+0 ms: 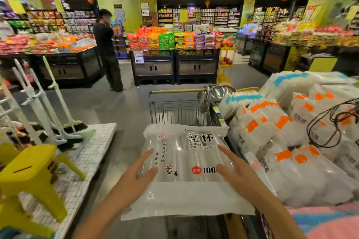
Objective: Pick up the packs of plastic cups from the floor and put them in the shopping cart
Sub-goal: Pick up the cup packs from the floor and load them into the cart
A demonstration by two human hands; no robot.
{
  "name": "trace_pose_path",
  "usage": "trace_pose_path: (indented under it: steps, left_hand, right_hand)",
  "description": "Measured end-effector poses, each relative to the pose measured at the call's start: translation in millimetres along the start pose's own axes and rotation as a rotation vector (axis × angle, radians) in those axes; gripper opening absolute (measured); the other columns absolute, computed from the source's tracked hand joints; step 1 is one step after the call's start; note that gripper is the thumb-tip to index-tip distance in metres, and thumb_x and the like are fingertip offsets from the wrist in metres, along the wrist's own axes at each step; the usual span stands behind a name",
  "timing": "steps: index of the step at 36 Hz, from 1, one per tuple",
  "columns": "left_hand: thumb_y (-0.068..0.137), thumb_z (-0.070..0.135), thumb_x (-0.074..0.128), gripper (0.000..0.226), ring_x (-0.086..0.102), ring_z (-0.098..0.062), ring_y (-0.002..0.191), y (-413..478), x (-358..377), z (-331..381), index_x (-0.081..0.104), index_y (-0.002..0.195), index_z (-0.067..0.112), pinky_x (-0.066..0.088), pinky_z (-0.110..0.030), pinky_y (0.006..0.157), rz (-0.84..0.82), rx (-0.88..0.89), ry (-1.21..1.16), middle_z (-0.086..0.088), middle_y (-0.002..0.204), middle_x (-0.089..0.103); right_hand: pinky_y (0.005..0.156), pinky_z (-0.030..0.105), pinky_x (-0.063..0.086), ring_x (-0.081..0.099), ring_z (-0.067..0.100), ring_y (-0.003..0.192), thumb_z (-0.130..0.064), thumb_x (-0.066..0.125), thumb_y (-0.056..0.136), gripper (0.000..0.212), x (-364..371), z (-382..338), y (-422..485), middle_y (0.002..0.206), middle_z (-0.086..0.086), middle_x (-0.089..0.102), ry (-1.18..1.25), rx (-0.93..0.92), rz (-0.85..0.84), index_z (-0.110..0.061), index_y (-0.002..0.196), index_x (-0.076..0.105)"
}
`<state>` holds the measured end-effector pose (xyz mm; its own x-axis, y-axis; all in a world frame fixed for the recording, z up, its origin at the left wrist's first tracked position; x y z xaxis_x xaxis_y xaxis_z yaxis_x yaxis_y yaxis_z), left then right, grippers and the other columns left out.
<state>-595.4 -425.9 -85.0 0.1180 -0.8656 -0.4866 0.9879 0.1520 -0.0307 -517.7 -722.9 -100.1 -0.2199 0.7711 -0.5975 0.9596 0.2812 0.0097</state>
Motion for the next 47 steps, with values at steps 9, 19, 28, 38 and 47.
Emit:
trace_pose_path:
  steps: [9,19,28,38,47]
  left_hand:
    - [0.088,0.055,0.057,0.054,0.058,-0.017,0.113,112,52,-35,0.034,0.136,0.064,0.046,-0.031,0.096,0.001,-0.134,0.035,0.006,0.144,0.049]
    - [0.093,0.038,0.061,0.056,0.024,0.005,0.140,204,108,-140,0.036,0.138,0.059,0.023,-0.026,0.115,-0.065,-0.244,-0.092,0.030,0.150,0.029]
    - [0.093,0.027,0.064,0.065,0.023,0.000,0.143,258,154,-261,0.031,0.141,0.055,0.021,-0.034,0.118,-0.165,-0.407,-0.096,0.026,0.154,0.026]
    - [0.090,0.011,0.065,0.073,0.029,-0.012,0.141,261,199,-328,0.030,0.136,0.056,0.023,-0.042,0.116,-0.217,-0.632,-0.021,0.026,0.145,0.029]
    - [0.090,0.010,0.064,0.077,0.026,-0.008,0.141,266,214,-343,0.024,0.137,0.056,0.022,-0.041,0.118,-0.215,-0.620,-0.012,0.014,0.153,0.028]
  right_hand:
    - [0.110,0.034,0.032,0.037,0.009,0.135,-0.049,0.056,0.094,0.060,1,76,119,0.143,-0.014,0.045,0.011,0.010,-0.060,-0.056,0.147,0.027]
    - [0.113,0.032,0.031,0.035,0.003,0.133,-0.048,0.056,0.094,0.064,70,179,204,0.143,-0.017,0.042,-0.009,0.127,-0.152,-0.062,0.144,0.020]
    - [0.117,0.042,0.029,0.032,0.011,0.139,-0.046,0.054,0.096,0.063,152,254,250,0.151,-0.012,0.034,-0.039,0.275,-0.236,-0.066,0.142,0.016]
    - [0.119,0.032,0.024,0.020,0.003,0.145,-0.014,0.061,0.094,0.088,210,314,245,0.156,-0.017,0.019,0.026,0.534,-0.341,-0.081,0.128,0.015]
    - [0.122,0.043,0.018,0.009,0.003,0.147,-0.017,0.057,0.097,0.078,220,327,251,0.152,-0.030,0.012,0.073,0.622,-0.354,-0.070,0.138,0.017]
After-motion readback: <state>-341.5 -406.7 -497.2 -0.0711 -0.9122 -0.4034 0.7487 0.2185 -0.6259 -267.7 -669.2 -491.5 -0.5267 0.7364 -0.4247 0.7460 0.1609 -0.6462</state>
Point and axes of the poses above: each hand's wrist, its own y-axis towards the middle knuckle, its own x-axis out of the palm, z = x × y, the point moved 4 cm from there along y, towards the middle knuckle
